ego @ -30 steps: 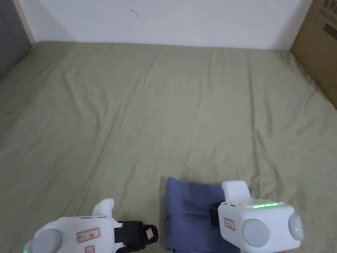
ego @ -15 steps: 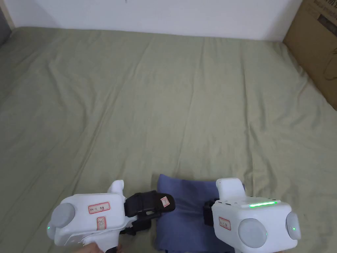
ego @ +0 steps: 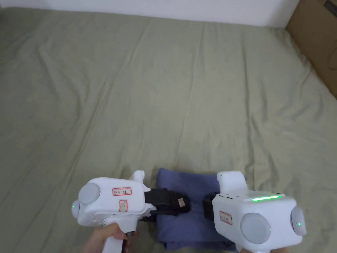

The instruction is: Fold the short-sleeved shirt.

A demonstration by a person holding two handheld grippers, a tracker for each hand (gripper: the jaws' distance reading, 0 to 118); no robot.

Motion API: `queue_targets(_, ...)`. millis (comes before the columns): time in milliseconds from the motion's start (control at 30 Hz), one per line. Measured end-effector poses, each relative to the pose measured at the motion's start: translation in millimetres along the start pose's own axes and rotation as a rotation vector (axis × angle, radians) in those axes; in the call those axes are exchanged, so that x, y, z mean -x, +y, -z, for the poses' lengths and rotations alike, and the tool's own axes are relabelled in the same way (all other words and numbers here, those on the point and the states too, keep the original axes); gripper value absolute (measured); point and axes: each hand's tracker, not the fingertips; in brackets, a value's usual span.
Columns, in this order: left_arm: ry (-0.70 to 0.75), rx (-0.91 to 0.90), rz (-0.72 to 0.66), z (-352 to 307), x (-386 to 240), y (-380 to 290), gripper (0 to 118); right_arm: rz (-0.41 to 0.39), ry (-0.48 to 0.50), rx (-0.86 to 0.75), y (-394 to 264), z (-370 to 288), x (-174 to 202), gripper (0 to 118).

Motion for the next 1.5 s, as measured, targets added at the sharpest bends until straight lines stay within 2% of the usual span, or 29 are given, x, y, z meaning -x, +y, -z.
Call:
queue_targets(100, 0.046, 0.006, 0.055, -7.7, -6.3, 3.5, 29, 0.03, 0.031, -0.029, 4.8, -11.0, 1.2, 0)
queue_targets(233, 0.098, -0.013, 0.11, -40.3, -19.7, 5.5, 28, 0.038, 0.012, -0.105, 16.4, -29.2, 8.1, 0)
queue_targets(433, 0.282, -0.073, 0.169, -147.0, -11.3, 22.5, 28, 0.051, 0.017, -0.17, 27.7, -42.1, 19.0, 0)
queue_targets(600, 0.589, -0.115, 0.174, -252.9, 11.7, 46.6, 28, 0.054, 0.02, -0.179, 34.3, -50.7, 35.3, 0)
queue_targets(767, 0.986, -0.122, 0.212, -334.0, 28.0, 67.2, 28, 0.036, 0.014, -0.149, 35.4, -37.3, 44.3, 0)
queue_targets(900, 1.237, -0.115, 0.232, -372.0, 36.0, 71.9, 29, 0.018, 0.013, -0.129, 36.3, -33.0, 56.2, 0)
queue_targets(1000, 1.33, -0.12, 0.254, -385.0, 40.5, 71.9, 35, 0.006, 0.022, -0.114, 36.7, -29.7, 63.0, 0)
queue_targets(1033, 1.35, -0.147, 0.245, -386.4, 40.8, 70.8, 51, 0.003, 0.026, -0.111, 35.9, -25.2, 62.3, 0)
queue_targets(1067, 1.39, -0.155, 0.251, -387.0, 41.7, 70.1, 80, 0.0, 0.029, -0.107, 35.7, -23.2, 63.4, 0)
queue_targets(1100, 1.433, -0.173, 0.264, -387.0, 42.2, 68.0, 96, -0.003, 0.031, -0.103, 35.6, -22.0, 64.7, 0)
queue_targets(1133, 1.438, -0.188, 0.277, -389.2, 42.8, 67.7, 105, -0.007, 0.031, -0.1, 35.5, -21.2, 65.6, 0)
queue_targets(1167, 1.413, -0.192, 0.273, -391.0, 41.3, 65.3, 107, -0.011, 0.032, -0.097, 34.6, -19.6, 65.1, 0)
queue_targets(1300, 1.256, -0.272, 0.181, -395.5, 28.4, 55.3, 107, -0.01, 0.04, -0.094, 34.2, -20.3, 61.3, 0)
queue_targets(1400, 1.193, -0.356, 0.198, -391.8, 7.1, 44.4, 107, 0.0, 0.04, -0.099, 33.7, -24.4, 55.0, 0)
queue_targets(1433, 1.184, -0.383, 0.205, -389.4, -2.2, 40.7, 104, 0.002, 0.041, -0.103, 32.7, -27.9, 53.4, 0)
queue_targets(1467, 1.163, -0.409, 0.205, -386.4, -14.5, 35.2, 94, 0.003, 0.042, -0.106, 31.6, -31.6, 51.1, 0)
queue_targets(1500, 1.117, -0.444, 0.207, -382.8, -27.2, 29.3, 78, 0.005, 0.04, -0.11, 30.2, -34.8, 48.3, 0)
